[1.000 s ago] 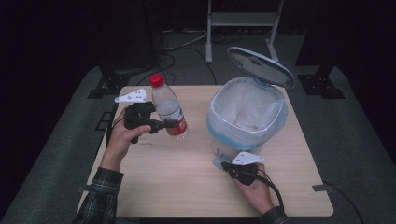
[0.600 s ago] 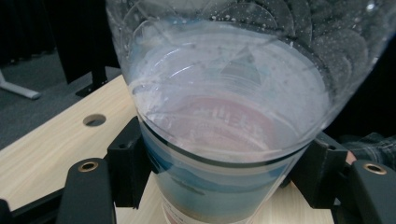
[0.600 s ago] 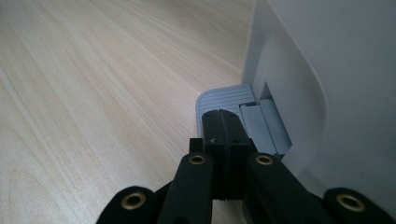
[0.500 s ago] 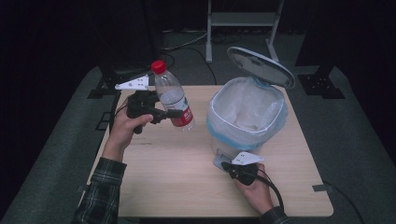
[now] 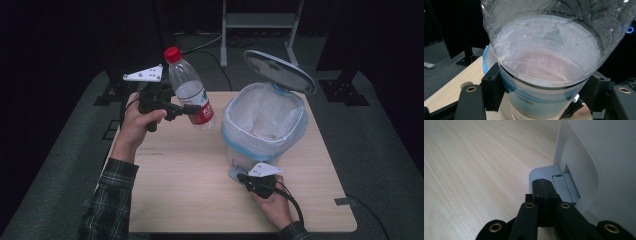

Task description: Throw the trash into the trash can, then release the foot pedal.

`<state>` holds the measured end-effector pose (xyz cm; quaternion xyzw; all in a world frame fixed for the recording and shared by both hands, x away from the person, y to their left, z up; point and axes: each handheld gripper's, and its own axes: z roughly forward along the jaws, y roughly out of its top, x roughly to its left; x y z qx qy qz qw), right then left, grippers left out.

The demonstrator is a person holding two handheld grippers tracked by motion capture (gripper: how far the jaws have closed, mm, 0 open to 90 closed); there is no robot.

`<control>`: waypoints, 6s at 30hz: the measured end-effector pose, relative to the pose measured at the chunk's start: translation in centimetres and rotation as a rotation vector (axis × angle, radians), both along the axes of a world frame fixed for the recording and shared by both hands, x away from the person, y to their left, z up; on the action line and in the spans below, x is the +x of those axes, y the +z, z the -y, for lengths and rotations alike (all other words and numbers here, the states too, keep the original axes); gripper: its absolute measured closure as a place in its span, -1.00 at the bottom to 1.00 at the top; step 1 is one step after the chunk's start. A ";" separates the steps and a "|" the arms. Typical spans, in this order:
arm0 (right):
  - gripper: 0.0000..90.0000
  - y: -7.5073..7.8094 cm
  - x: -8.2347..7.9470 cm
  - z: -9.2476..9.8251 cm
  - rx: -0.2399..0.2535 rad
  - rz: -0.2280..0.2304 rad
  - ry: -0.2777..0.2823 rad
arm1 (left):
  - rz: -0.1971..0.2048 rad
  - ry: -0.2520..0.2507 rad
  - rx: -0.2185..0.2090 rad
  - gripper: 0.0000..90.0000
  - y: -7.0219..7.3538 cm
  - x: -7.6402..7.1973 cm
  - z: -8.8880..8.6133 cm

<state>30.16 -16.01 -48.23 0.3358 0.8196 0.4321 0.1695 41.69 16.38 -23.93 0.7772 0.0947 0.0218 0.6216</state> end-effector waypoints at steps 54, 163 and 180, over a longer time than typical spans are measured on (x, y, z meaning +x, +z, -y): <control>1.00 0.0 0.0 0.0 0.007 -0.004 0.009 | 0.007 -0.136 -0.035 -0.33 1.5 2.5 10.5; 0.22 1.6 -4.1 5.1 0.046 -0.020 0.015 | -0.069 0.331 0.231 -0.94 -15.9 -9.5 -6.2; -0.10 0.1 -3.7 11.2 -0.007 -0.070 -0.142 | -0.139 0.411 0.415 -0.94 -21.8 -13.1 -7.5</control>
